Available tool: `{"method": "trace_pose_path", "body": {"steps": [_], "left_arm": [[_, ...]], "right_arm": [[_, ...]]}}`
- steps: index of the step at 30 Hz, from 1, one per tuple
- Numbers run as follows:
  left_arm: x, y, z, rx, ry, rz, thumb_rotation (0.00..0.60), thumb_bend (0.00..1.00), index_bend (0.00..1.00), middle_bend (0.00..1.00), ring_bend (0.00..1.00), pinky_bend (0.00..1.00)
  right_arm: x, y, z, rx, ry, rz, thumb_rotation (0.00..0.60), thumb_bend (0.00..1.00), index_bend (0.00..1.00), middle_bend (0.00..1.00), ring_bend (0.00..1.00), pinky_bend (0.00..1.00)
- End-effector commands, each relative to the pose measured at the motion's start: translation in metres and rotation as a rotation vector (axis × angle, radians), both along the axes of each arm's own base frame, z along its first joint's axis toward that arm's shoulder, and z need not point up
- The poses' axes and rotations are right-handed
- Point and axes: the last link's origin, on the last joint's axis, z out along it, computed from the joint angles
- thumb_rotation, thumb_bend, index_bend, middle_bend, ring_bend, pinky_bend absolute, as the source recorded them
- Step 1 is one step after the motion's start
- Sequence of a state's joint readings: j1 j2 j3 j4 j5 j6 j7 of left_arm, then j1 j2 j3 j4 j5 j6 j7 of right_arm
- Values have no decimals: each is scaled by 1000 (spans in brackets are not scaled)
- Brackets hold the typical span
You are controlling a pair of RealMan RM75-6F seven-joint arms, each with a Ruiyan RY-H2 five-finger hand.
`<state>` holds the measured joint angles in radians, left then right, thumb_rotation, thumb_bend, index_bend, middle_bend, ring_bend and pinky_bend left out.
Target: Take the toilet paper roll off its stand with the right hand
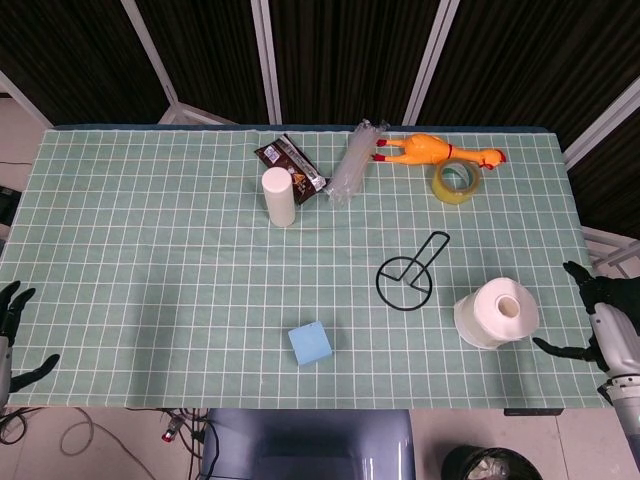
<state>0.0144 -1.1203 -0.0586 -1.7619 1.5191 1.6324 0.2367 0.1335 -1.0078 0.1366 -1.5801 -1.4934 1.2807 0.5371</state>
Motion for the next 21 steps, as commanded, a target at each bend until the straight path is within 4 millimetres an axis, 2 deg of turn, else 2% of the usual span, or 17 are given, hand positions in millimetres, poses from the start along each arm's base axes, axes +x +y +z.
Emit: {"method": "trace_pose_path", "body": {"steps": [1, 7, 21], "left_arm": [[-1, 0, 1, 3, -2, 3, 600, 51, 146, 43, 0, 0], [-3, 1, 3, 6, -9, 16, 600, 51, 146, 43, 0, 0], [-4, 2, 5, 8, -2, 8, 600, 51, 146, 43, 0, 0]], "right_arm": [[14, 33, -7, -111, 258, 152, 600, 0, 0, 0, 0, 0], [13, 45, -15, -174, 432, 233, 600, 0, 0, 0, 0, 0], [13, 44, -29, -148, 462, 256, 600, 0, 0, 0, 0, 0]]}}
